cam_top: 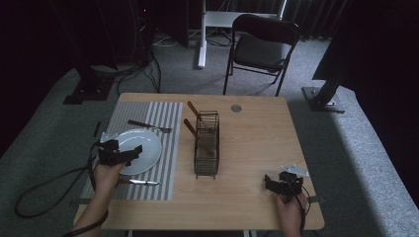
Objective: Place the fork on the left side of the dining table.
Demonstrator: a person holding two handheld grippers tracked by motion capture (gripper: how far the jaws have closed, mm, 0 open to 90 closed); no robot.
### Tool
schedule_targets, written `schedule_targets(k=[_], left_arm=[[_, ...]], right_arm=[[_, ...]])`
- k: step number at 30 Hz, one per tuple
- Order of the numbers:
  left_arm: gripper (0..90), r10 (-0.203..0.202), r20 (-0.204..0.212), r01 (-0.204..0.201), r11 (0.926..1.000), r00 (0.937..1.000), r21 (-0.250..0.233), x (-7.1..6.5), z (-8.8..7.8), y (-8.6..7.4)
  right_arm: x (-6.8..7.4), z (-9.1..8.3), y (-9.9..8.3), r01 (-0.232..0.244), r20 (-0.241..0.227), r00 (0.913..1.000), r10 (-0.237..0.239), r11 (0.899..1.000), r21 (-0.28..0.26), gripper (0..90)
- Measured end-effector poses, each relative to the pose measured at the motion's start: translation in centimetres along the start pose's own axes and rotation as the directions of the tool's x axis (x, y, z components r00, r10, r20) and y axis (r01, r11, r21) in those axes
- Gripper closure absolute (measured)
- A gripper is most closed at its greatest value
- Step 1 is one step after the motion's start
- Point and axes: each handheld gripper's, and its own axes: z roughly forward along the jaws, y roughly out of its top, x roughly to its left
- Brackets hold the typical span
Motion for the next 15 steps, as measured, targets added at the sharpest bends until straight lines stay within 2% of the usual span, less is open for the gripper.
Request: schedule_targets(k=[3,7,8,12,15], left_arm=[[0.0,0.02,0.003,-0.02,0.9998,0.9998,-0.003,-0.3,-0.5,-0.5],[0.0,0.023,-0.003,-0.023,0.9996,0.9997,-0.016,-0.5,-1.3,-1.2],[0.0,0.018,0.008,-0.018,0.9997,0.9998,-0.018,-0.6,-1.5,-1.5],[0.0,0.039,0.008,-0.039,0.9992,0.9992,-0.007,-0.8,-2.0,-2.7],[0.0,0.036,0.01,-0.036,0.9993,0.9993,-0.004,-0.7,-2.3,-3.5]], right_arm=[[0.0,0.0,0.0,0.0,0.0,1.0,0.0,1.0,0.0,12.8],[0.0,0.0,0.0,0.0,0.0,1.0,0.0,1.0,0.0,12.8],[0.0,0.0,0.0,0.001,0.0,1.0,-0.001,1.0,0.0,12.8],[0.0,0.0,0.0,0.0,0.0,1.0,0.0,1.0,0.0,12.8],[0.0,0.0,0.0,0.0,0.0,1.0,0.0,1.0,0.0,12.8]])
